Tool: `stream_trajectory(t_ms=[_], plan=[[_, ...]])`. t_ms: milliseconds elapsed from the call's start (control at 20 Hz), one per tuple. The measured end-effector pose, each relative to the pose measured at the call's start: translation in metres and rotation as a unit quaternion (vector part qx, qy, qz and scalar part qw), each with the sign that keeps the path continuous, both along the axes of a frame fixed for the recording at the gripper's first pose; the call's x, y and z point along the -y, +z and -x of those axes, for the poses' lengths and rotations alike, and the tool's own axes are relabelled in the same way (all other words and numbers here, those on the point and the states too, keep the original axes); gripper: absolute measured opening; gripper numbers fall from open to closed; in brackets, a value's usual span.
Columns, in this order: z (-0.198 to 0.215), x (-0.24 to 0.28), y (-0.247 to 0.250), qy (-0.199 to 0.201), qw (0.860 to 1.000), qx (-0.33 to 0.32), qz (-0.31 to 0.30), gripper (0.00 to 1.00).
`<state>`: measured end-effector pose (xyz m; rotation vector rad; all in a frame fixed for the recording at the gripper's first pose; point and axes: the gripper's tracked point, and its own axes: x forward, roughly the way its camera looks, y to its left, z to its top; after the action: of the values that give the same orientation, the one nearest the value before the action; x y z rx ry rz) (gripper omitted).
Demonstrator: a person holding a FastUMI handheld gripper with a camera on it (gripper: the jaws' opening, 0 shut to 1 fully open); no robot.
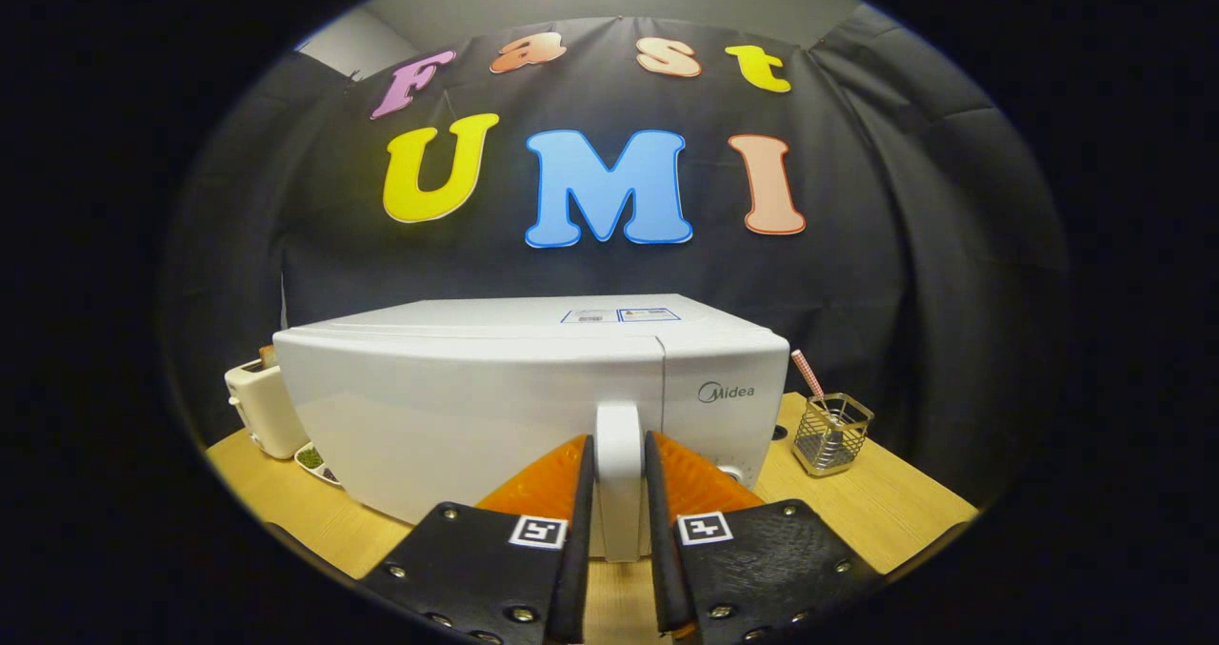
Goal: Open the microwave, put the food inside, and close the microwave door.
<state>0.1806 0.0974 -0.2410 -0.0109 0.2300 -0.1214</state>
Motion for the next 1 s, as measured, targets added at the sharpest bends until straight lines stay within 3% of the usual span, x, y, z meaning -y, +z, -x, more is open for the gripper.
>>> stream_trajectory(t_ms=[250, 300, 450, 650, 1000], plan=[[-0.007, 0.002, -0.014, -0.005, 1.000, -0.022, 0.012, 0.33], [-0.008, 0.003, -0.015, -0.003, 1.000, -0.023, -0.001, 0.19], [0.003, 0.000, -0.011, -0.011, 0.998, -0.038, -0.040, 0.11], [0.047, -0.017, -0.004, -0.008, 0.999, -0.015, 0.029, 0.11], [0.105, -0.048, -0.003, 0.014, 1.000, -0.017, -0.008, 0.10]])
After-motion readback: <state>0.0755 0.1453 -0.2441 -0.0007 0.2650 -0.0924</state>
